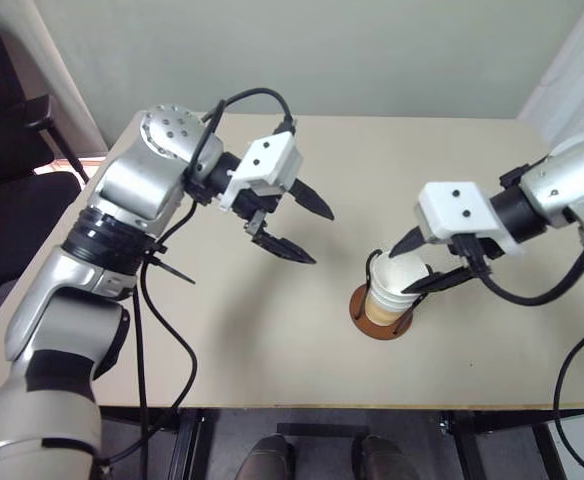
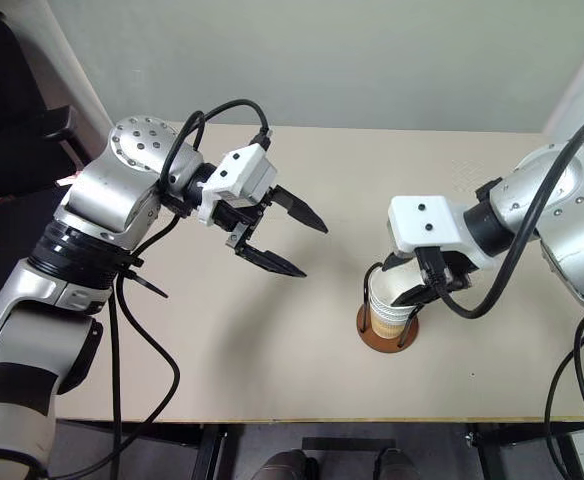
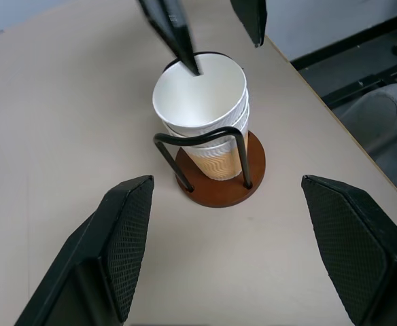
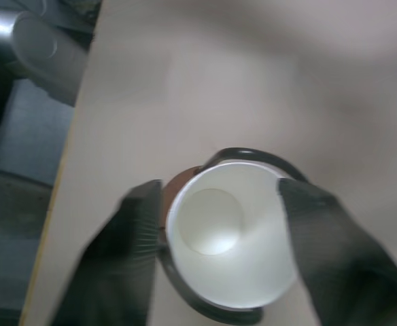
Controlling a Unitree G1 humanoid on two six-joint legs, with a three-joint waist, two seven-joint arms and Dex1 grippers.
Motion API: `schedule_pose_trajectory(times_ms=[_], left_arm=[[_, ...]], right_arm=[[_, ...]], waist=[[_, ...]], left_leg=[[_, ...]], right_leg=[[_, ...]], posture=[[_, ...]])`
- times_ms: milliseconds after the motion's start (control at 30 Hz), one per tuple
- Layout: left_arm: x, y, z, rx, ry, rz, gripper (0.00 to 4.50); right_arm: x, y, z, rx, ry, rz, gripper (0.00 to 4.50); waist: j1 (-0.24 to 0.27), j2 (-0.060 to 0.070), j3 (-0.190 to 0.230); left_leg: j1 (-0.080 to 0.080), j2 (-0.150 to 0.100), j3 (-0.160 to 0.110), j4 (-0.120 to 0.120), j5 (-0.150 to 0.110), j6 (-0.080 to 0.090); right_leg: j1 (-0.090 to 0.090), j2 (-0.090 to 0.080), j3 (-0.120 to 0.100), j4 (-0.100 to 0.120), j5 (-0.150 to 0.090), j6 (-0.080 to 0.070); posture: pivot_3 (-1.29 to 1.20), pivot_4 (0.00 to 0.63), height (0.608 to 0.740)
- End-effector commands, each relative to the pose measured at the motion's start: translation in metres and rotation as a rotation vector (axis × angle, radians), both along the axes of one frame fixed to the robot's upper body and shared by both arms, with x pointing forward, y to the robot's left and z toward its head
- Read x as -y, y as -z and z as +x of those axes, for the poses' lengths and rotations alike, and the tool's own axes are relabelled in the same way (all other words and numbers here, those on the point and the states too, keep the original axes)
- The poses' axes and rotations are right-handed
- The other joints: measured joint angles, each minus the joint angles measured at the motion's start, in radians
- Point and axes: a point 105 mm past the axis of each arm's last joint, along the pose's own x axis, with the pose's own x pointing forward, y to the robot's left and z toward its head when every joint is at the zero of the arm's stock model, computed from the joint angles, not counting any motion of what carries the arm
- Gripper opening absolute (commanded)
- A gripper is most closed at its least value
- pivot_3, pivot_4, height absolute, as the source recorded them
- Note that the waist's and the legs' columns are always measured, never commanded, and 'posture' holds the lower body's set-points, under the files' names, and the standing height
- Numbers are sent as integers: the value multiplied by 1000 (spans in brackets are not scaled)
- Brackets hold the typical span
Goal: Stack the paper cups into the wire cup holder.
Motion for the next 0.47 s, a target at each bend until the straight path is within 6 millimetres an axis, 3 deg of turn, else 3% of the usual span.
schedule_pose_trajectory(times_ms=[33,100,233,333,467], left_arm=[[-7,-8,-8,13,-3,-5,3747],[-11,-7,-8,7,-24,-10,3747],[-17,-8,-8,-6,-96,-51,3747],[-27,-8,-9,-28,-171,-96,3747],[-36,-12,-6,-33,-259,-150,3747]], right_arm=[[5,-32,5,103,57,84,3893],[10,-44,7,107,102,130,4481],[36,-71,10,89,266,263,4481],[68,-66,14,92,425,291,4481],[85,-57,8,80,521,333,4481]], waist=[[-1,0,0],[-1,0,0],[1,0,0],[1,0,0],[0,0,0]], left_leg=[[0,0,0,0,0,0],[0,0,0,0,0,0],[0,0,0,-1,0,0],[0,0,0,-1,0,0],[1,0,0,-2,0,-1]], right_leg=[[0,0,0,0,0,0],[0,0,0,0,0,0],[-1,0,0,0,-1,-1],[0,0,0,-1,-1,-1],[0,0,0,0,-1,-2]], posture=[[0,150,740],[0,150,740],[0,150,740],[0,150,740],[0,150,740]])
